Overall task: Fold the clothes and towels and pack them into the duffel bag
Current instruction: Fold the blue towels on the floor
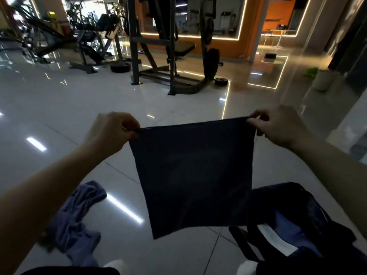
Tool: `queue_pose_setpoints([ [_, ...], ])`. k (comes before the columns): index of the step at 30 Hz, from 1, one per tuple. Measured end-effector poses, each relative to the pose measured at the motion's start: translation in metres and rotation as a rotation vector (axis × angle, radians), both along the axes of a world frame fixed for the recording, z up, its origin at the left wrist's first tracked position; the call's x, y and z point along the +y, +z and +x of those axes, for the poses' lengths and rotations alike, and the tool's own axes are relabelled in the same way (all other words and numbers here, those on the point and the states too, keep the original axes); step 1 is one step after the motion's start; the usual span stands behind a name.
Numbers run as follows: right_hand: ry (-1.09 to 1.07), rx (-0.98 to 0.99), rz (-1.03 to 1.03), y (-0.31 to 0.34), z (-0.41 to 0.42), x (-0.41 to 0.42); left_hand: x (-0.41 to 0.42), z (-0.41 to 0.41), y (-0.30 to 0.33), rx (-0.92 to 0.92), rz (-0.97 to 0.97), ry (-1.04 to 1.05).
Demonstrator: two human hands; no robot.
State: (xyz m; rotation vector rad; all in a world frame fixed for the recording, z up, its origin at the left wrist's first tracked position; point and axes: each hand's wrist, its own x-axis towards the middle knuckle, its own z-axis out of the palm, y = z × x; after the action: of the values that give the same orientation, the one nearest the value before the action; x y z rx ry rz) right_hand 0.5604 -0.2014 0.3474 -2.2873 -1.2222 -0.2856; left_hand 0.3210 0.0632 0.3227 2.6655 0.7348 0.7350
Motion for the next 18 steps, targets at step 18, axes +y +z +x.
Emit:
queue_pose_setpoints([
  [18,-0.077,-0.115,0.026,-0.015,-0.021,-0.031,-0.026,-0.019,-0.003,-0.039,0.017,0.038],
])
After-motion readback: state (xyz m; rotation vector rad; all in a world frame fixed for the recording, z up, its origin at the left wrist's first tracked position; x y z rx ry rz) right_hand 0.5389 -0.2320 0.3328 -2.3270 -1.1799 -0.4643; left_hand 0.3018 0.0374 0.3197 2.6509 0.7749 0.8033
